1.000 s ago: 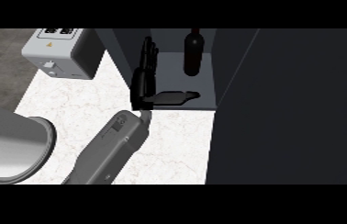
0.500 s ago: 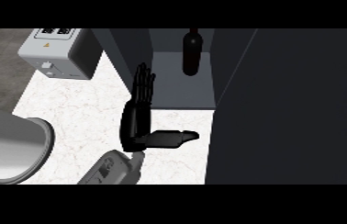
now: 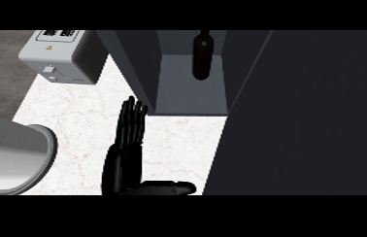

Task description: Pick up the wine, place it into the cabinet and close the cabinet

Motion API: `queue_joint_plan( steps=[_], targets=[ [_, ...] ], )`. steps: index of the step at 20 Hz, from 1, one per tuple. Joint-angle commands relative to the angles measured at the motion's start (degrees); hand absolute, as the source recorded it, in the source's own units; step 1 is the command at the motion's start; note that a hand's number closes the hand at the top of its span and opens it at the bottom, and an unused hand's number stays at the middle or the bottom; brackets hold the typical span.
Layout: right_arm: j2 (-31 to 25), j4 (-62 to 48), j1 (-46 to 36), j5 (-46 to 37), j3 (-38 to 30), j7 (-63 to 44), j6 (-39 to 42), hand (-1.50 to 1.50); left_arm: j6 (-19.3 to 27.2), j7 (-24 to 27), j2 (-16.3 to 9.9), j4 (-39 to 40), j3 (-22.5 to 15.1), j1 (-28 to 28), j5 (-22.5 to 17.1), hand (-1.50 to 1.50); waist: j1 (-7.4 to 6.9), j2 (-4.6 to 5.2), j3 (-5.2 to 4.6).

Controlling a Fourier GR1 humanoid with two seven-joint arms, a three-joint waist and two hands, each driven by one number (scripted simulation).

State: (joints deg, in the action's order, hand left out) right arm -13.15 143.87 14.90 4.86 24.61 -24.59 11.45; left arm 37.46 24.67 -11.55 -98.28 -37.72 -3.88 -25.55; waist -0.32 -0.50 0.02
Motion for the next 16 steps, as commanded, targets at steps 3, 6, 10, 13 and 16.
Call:
queue_joint_plan(
  steps=[3, 6, 10, 13, 16],
  targets=[
    [-3.89, 11.02, 2.43, 6.42, 8.25, -7.51, 4.46, 1.50, -2.48, 2.82, -4.53, -4.49, 1.57, 6.84, -0.22, -1.50, 0.00, 0.25, -0.11],
    [-1.92, 12.13, -0.27, 2.66, 13.81, -9.37, 3.25, 1.50, -3.24, 2.66, -8.42, -9.88, 1.94, 11.17, -0.31, -1.50, -0.37, 0.11, -0.16],
    [0.98, 9.92, -3.25, -2.16, 19.74, -9.43, 1.84, 1.50, -7.50, 2.86, -13.55, -13.73, 6.32, 15.41, -3.71, -1.50, -0.36, -0.10, -0.22],
    [2.78, 10.06, -5.75, -2.53, 20.97, -11.94, 0.16, 1.50, -8.78, 4.41, -15.41, -16.39, 7.63, 20.21, -4.89, -1.50, -0.73, -0.23, -0.25],
    [7.72, 5.60, -9.27, -3.57, 25.63, -15.77, -2.95, 1.50, -10.48, 5.60, -15.26, -15.08, 10.78, 20.37, -6.73, -1.50, -0.47, -0.04, -0.31]
  ],
)
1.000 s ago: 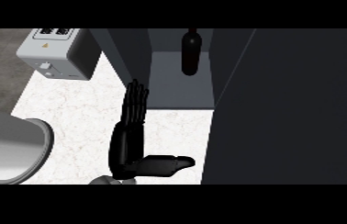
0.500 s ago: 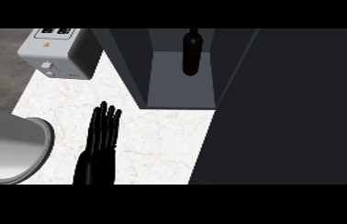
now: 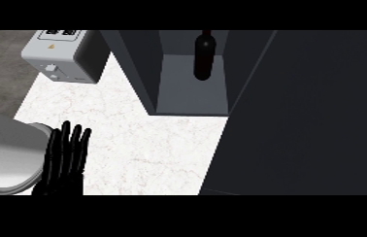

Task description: Pick up the wine, place it into the cabinet and close the cabinet

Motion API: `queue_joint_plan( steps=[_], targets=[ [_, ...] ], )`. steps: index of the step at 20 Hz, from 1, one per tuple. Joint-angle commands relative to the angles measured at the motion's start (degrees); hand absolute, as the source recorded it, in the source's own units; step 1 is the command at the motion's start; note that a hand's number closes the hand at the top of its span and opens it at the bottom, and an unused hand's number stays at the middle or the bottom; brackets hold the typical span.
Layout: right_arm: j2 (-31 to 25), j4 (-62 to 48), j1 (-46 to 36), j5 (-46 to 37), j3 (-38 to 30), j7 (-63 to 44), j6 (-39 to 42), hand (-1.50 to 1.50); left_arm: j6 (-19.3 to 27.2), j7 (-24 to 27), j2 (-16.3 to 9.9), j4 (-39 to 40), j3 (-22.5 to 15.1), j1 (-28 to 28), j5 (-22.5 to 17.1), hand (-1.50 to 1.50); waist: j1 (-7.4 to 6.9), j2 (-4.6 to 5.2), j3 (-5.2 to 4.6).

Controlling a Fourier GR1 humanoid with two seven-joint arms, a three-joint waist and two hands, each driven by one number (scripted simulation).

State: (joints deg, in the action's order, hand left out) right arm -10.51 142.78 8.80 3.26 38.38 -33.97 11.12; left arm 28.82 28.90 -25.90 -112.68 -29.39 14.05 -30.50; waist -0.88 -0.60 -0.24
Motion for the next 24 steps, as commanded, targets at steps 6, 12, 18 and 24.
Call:
queue_joint_plan(
  steps=[6, 12, 18, 24],
  targets=[
    [10.19, -2.90, -10.89, -3.42, 14.37, -5.60, -7.70, 1.50, -8.94, 2.93, -6.43, -2.44, 8.27, 8.64, -6.49, -1.50, -1.49, -0.04, -0.17],
    [10.35, -8.74, -25.07, -2.90, 14.18, -7.44, -20.73, 1.50, -15.83, 3.91, -10.24, -4.11, 15.47, 12.40, -11.83, -1.50, -2.13, 0.19, -0.14],
    [10.25, -20.83, -39.79, 1.00, 10.24, -4.98, -29.45, 1.50, -21.65, 2.68, -13.46, -3.74, 20.71, 12.61, -16.01, -1.50, -2.77, 0.62, -0.08],
    [10.42, -34.72, -57.02, 10.59, 4.24, -4.62, -36.52, 1.50, -26.56, 3.87, -14.24, -2.96, 23.75, 15.69, -18.10, -1.50, -3.38, 0.72, 0.03]
  ],
)
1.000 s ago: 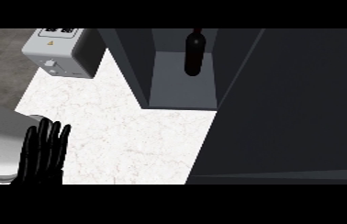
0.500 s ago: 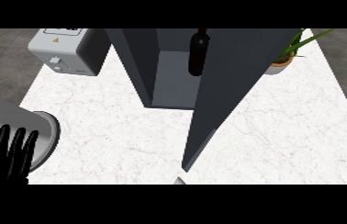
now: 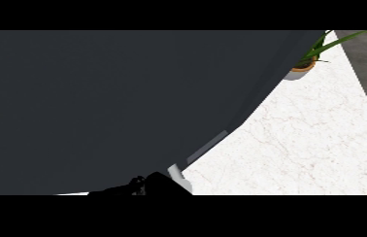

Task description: Pick up the wine, place it into the cabinet and close the cabinet

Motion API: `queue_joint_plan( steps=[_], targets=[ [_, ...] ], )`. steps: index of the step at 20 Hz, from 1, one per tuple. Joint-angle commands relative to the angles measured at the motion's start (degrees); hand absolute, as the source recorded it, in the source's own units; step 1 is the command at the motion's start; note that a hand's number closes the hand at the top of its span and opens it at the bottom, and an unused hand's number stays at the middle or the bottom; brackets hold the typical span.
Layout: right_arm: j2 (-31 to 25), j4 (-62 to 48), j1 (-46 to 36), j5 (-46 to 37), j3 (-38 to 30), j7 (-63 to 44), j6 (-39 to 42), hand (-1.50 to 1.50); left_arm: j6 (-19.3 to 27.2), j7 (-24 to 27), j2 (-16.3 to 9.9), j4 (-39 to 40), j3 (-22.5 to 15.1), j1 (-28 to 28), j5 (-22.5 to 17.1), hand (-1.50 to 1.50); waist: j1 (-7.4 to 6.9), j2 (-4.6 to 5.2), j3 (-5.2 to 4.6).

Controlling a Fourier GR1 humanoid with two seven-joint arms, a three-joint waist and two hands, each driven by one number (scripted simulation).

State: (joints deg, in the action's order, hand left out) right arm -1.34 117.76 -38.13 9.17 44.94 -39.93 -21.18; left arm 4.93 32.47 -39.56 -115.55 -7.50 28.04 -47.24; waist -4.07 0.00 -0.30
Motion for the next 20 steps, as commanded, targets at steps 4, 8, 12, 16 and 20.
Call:
queue_joint_plan(
  steps=[4, 8, 12, 16, 20],
  targets=[
    [1.31, -21.06, -22.26, 10.79, -6.80, 4.01, -4.74, 1.50, -4.90, 0.74, -0.82, 0.44, 4.16, 1.29, -2.85, -1.50, -1.08, 0.30, 0.06],
    [1.33, -32.86, -30.93, 17.05, -11.31, 8.67, -1.70, 1.50, -6.02, -1.34, -2.28, 1.54, 7.66, 0.33, -5.36, -1.50, -0.54, 0.60, 0.11],
    [1.34, -42.72, -33.49, 25.74, -11.00, 15.27, 1.92, 1.50, -6.33, -3.93, -4.00, -0.04, 10.27, -0.27, -7.57, -1.50, -1.48, 0.95, 0.17],
    [1.34, -44.13, -35.18, 38.38, -11.09, 7.33, 14.87, 1.50, -7.32, -3.78, -4.65, 0.37, 10.94, -0.93, -7.20, -1.50, -2.24, 1.19, 0.17],
    [1.34, -54.84, -37.29, 44.47, -14.81, 9.73, 21.58, 1.50, -7.91, -4.87, -4.35, 1.96, 13.06, -1.51, -8.84, -1.50, -0.18, 0.83, 0.17]
  ],
)
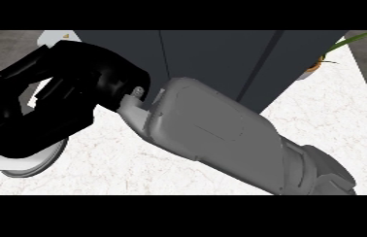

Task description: Pick up the wine, place it into the cabinet and close the cabinet

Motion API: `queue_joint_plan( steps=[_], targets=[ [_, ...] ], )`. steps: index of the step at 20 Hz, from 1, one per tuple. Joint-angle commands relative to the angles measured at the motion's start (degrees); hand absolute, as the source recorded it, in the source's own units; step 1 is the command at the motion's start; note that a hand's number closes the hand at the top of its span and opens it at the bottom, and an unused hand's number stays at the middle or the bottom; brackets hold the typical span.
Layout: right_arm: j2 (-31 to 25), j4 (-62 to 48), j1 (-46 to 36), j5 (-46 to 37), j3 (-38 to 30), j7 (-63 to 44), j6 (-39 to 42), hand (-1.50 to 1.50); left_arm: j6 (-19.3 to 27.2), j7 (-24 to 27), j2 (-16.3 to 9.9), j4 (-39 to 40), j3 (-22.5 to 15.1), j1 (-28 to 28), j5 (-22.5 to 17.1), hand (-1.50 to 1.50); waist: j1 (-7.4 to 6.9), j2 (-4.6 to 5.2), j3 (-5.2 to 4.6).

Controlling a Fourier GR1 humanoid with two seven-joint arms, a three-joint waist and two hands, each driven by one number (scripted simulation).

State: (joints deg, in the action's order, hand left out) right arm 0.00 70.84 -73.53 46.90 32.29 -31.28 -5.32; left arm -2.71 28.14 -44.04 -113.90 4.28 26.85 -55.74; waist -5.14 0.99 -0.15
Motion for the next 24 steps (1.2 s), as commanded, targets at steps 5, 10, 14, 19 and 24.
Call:
queue_joint_plan(
  steps=[5, 10, 14, 19, 24],
  targets=[
    [-0.70, -19.05, -2.98, -2.79, -6.53, 13.51, 7.49, 1.50, -2.42, -1.55, -0.61, 2.01, 4.47, -0.22, -1.92, -1.50, 2.37, -0.25, 0.06],
    [-2.85, -28.98, -3.68, -5.38, -9.45, 19.82, 7.10, 1.50, -2.15, -2.14, -0.07, 0.56, 5.67, 1.50, -2.10, -1.50, 1.56, -0.02, 0.05],
    [-6.69, -29.88, -1.87, -4.55, -10.22, 21.17, 9.61, 1.50, -2.21, -3.37, -0.63, 0.47, 4.91, 0.06, -2.24, -1.50, 2.58, 0.42, 0.08],
    [-8.19, -30.65, -0.97, -5.20, -10.68, 23.57, 9.89, 1.50, -2.53, -4.44, -0.12, -2.30, 3.04, 0.12, -2.83, -1.50, 3.27, 0.32, 0.09],
    [-9.11, -31.61, 1.40, -4.72, -10.66, 26.50, 10.00, 1.50, -1.90, -5.09, 0.44, -3.51, 1.79, -0.50, -3.31, -1.50, 4.29, 0.89, 0.05]
  ],
)
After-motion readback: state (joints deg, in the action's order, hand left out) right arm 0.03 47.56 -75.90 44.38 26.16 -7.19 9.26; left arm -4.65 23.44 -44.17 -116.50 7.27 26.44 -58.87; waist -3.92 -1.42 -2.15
